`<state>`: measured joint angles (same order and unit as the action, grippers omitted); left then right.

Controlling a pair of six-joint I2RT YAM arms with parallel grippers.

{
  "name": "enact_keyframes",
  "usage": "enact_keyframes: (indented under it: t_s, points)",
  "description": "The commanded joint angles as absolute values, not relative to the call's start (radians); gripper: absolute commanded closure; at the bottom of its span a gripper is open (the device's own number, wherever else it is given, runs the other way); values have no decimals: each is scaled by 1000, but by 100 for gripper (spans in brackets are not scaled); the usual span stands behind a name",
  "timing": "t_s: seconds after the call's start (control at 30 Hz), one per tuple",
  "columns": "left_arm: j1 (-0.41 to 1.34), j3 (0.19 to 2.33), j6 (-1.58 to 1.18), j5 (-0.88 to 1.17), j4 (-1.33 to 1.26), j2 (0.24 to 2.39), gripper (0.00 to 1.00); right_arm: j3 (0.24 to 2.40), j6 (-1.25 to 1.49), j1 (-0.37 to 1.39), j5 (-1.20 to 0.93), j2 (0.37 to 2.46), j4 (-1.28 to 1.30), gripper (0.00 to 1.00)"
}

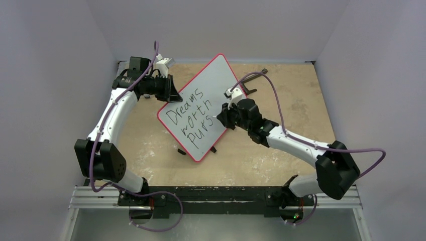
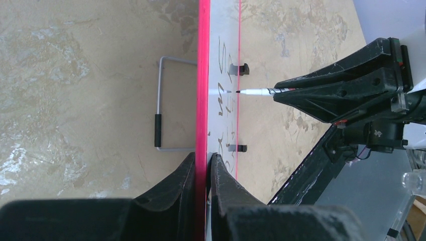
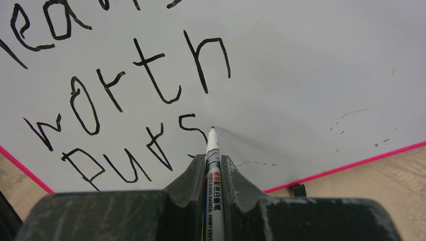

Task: Write a sentence on the whiteboard

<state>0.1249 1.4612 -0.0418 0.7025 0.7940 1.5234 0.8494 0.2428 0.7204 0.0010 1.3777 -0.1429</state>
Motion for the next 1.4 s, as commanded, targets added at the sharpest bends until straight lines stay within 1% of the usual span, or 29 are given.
enact_keyframes:
  t_s: [0.0, 0.4, 1.03, 1.37]
  points:
    - [131, 1485, -5, 669, 778, 1482, 100, 906, 249, 717, 2, 1380, -199, 100]
    - [130, 1486, -4, 668, 778, 1480, 100, 931, 239, 712, 3, 1422, -200, 100]
    - [130, 1486, -4, 672, 777, 1476, 100, 791, 269, 711, -24, 1381, -196, 100]
    - [130, 1486, -5, 670, 777, 1475, 100, 815, 266, 710, 28, 1381, -165, 100]
